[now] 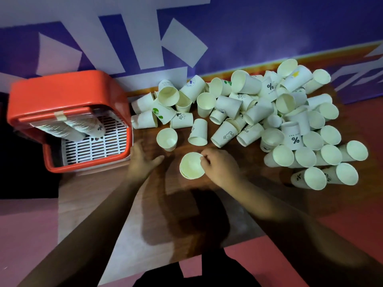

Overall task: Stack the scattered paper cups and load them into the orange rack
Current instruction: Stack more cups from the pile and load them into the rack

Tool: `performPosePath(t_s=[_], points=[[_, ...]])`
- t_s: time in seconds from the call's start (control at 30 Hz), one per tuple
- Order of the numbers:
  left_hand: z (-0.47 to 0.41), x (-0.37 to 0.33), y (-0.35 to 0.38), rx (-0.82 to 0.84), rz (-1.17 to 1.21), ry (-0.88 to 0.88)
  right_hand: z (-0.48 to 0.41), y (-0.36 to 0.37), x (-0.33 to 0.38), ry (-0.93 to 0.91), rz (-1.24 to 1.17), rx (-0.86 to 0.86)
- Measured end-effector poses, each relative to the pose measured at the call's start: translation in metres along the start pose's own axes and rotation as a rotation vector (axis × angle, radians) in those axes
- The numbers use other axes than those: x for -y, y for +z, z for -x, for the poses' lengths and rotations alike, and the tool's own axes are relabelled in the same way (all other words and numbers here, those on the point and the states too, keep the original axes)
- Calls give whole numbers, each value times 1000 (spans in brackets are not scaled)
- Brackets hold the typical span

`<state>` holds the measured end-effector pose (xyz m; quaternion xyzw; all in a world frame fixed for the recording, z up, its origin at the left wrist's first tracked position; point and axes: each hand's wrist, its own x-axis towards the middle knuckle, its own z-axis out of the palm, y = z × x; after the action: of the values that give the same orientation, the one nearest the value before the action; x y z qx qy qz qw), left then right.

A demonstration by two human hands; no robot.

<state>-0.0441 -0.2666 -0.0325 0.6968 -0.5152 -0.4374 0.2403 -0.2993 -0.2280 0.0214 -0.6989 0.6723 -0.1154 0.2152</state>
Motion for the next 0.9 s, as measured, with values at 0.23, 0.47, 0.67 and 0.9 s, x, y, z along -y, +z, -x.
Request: performPosePath(t_s=[0.23, 0.47, 0.67, 0.9], points=[[-26, -27, 9, 116, -261, 188, -7, 1, -1, 119, -13, -52], [-27, -21, 15, 92, -399, 293, -41, -6, -38, 254, 84, -171], [-18, -10, 13, 81, -415, 335, -65, -3, -54, 331, 77, -51], [-36, -18, 33, 69, -365, 378, -72, 4, -64, 336, 64, 10]])
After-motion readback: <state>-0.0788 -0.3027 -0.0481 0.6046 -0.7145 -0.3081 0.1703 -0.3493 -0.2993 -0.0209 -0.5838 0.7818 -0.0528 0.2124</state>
